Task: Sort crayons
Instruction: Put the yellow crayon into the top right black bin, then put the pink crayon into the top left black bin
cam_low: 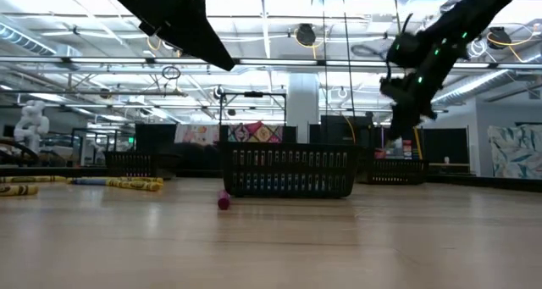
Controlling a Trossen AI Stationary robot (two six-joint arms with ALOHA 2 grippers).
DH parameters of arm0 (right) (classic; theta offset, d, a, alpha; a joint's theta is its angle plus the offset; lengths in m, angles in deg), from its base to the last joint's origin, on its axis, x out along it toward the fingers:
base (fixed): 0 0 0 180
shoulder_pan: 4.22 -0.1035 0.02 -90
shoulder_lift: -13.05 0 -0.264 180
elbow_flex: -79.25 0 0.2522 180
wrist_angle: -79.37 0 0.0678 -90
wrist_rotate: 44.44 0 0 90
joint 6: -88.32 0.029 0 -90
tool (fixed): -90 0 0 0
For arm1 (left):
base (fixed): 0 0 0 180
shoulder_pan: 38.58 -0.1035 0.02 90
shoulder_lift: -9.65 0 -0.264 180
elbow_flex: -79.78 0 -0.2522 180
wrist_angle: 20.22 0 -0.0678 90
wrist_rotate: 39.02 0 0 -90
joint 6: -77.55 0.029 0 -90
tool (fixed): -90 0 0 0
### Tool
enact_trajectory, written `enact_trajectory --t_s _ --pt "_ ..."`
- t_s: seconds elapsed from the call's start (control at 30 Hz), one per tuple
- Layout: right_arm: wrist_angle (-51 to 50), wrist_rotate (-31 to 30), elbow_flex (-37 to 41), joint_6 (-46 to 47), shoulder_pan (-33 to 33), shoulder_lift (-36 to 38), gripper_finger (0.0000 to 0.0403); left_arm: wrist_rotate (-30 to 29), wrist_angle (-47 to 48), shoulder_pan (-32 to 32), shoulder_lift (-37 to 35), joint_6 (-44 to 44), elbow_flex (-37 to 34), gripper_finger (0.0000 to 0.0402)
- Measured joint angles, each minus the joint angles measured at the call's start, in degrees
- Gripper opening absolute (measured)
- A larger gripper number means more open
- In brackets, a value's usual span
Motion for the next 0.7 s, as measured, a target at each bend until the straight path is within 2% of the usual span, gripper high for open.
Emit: enact_trajectory --t_s 0.1,0.2,0.43,0.6,0.7 --pt "2.9 5.6 0.0 -1.0 1.4 -5.0 0.0001 0.0 0.0 0.1 0.0 -0.1 0.0 0.0244" --pt "6.0 8.4 0.0 -0.6 1.8 -7.9 0.0005 0.0 -0.2 0.1 0.0 -0.1 0.0 0.0244" --pt "6.2 8.1 0.0 -1.5 1.8 -9.0 0.0013 0.0 -0.2 0.1 0.0 -0.1 0.0 0.0244" --pt "6.1 7.8 0.0 -2.2 2.4 -8.2 0.0064 0.0 -0.2 0.1 0.0 -0.2 0.0 0.0244" --pt "5.6 4.8 0.0 -2.8 3.2 -7.9 0.0100 0.0 -0.2 0.1 0.0 -0.2 0.0 0.0244"
